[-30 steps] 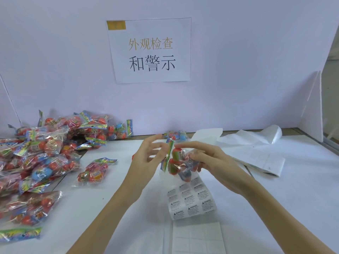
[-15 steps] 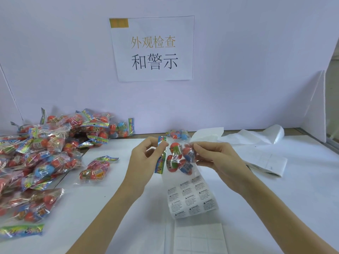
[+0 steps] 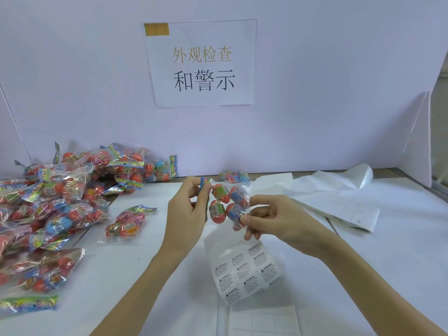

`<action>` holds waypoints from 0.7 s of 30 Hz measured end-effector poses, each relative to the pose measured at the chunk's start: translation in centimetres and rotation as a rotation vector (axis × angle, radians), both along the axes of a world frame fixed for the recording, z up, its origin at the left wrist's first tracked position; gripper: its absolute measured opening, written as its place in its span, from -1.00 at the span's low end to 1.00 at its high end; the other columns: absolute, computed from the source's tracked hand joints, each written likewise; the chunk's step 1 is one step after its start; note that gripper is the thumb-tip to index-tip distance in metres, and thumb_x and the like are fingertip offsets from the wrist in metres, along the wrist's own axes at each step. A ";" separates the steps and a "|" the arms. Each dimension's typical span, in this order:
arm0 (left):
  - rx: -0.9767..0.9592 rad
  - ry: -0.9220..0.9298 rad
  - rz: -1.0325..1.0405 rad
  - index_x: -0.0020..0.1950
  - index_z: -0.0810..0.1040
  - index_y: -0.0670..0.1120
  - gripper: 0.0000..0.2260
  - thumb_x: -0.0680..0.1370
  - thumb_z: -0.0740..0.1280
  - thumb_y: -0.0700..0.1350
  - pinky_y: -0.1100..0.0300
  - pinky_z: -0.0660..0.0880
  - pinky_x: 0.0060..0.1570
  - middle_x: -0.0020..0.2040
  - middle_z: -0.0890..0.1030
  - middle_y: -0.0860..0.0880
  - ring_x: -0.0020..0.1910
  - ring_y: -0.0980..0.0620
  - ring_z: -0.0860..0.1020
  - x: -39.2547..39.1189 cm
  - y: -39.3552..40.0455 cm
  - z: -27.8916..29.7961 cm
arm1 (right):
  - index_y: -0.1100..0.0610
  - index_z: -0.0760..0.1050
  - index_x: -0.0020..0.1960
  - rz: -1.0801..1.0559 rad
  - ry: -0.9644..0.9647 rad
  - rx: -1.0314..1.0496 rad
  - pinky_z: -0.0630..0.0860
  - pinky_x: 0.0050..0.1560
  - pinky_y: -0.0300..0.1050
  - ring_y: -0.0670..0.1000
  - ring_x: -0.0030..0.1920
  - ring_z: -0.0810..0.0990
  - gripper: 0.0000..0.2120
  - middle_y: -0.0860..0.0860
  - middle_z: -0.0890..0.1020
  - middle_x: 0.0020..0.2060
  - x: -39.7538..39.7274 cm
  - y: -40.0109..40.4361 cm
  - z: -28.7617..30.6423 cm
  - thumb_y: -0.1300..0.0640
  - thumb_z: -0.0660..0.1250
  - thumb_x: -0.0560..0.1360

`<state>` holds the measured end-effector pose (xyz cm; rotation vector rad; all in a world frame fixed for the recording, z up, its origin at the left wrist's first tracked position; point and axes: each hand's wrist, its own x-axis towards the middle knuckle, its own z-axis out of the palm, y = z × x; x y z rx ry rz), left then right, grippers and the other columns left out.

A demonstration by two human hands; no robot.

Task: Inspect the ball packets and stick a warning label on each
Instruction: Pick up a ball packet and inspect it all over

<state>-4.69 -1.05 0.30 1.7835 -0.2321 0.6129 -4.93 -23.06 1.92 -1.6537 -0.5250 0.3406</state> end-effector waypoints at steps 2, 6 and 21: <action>0.028 0.013 0.000 -0.07 0.49 -0.01 -0.84 0.70 0.29 -0.04 0.22 0.34 -0.50 -0.40 0.50 0.02 -0.52 0.04 0.33 0.3 0.3 0.1 | 0.22 0.61 0.16 0.015 -0.013 -0.018 0.54 -0.16 -0.21 0.04 -0.17 0.69 -0.86 0.18 0.76 -0.02 0.1 0.2 0.0 0.21 0.43 0.62; -0.014 0.096 0.016 -0.02 0.53 0.03 -0.82 0.68 0.29 0.10 0.23 0.36 -0.50 -0.39 0.49 0.06 -0.52 0.05 0.38 0.4 0.6 -0.1 | 0.25 0.56 0.19 -0.034 0.005 0.000 0.58 -0.10 -0.19 0.11 -0.07 0.75 -0.82 0.17 0.76 -0.01 0.0 0.4 -0.2 0.24 0.43 0.61; -0.226 0.273 -0.330 0.30 0.60 0.06 -0.64 0.55 0.51 -0.21 0.17 0.61 0.16 0.07 0.75 -0.07 0.02 -0.05 0.72 -0.7 -0.3 0.3 | 0.15 0.52 0.32 -0.100 0.157 0.049 0.62 0.05 -0.14 0.14 0.09 0.75 -0.50 0.09 0.76 0.08 0.0 0.8 -0.4 -0.22 0.29 0.62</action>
